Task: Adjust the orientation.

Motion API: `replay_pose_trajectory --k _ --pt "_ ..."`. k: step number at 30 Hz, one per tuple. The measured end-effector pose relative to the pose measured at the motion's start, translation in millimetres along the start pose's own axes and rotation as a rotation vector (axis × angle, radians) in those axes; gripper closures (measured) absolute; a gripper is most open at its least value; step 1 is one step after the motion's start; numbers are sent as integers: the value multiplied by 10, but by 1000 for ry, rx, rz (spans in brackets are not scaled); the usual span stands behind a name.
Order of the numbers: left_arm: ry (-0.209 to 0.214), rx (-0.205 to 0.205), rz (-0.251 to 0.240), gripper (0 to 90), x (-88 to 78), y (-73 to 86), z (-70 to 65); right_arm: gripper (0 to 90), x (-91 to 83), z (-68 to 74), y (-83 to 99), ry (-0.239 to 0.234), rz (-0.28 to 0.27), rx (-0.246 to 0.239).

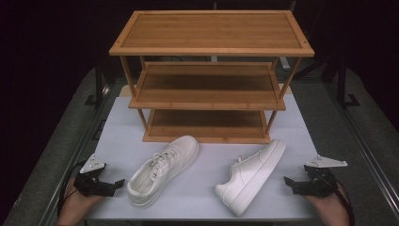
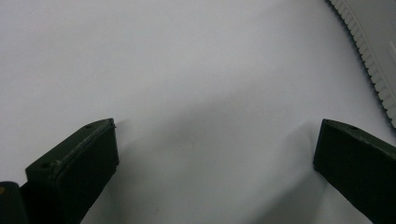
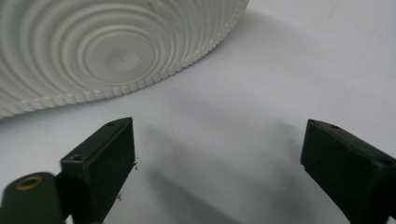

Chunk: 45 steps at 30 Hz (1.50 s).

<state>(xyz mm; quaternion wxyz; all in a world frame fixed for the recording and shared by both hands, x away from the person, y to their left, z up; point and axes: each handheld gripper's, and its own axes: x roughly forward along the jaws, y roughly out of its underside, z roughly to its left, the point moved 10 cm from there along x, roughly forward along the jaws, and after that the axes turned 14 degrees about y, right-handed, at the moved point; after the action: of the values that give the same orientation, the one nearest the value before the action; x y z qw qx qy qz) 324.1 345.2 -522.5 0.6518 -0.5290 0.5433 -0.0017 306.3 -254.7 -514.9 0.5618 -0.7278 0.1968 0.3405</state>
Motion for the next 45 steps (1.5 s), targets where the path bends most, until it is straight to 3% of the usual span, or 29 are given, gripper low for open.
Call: replay_pose_trajectory --k 1,3,5,9,10,11,17,18,19,26,29,40,45 --pt "-2 -2 -2 0 1 -1 -2 144 -75 17 -49 -26 -12 2" --pt "-3 -1 -2 0 1 -1 1 151 -98 20 -72 -32 -16 -1" --pt "-2 -1 -1 0 0 0 2 229 -211 51 -171 -69 -44 -15" --pt "-1 -2 0 0 1 0 2 361 -371 65 -302 -125 -102 2" --pt "-1 -2 0 0 1 0 2 361 -371 65 -302 -125 -102 2" --pt "-1 -2 1 0 1 0 3 447 -442 66 -371 -154 -128 5" --pt "0 -3 4 0 1 -1 3 728 -552 105 -518 -199 -178 -41" --pt "0 -3 4 0 1 -1 3 728 -552 105 -518 -199 -178 -41" --pt "0 -2 5 0 1 -1 4 862 -590 133 -576 -221 -197 -52" --pt "1 -6 5 0 2 -2 3 898 -701 239 -753 -275 -210 -91" --pt "0 -4 6 0 0 -1 4 899 -711 294 -876 -325 -208 -100" --pt "2 -6 5 0 2 -2 4 899 -541 324 -964 -304 -153 -131" --pt "2 -5 5 0 2 -2 4 899 -523 332 -977 -307 -160 -137"
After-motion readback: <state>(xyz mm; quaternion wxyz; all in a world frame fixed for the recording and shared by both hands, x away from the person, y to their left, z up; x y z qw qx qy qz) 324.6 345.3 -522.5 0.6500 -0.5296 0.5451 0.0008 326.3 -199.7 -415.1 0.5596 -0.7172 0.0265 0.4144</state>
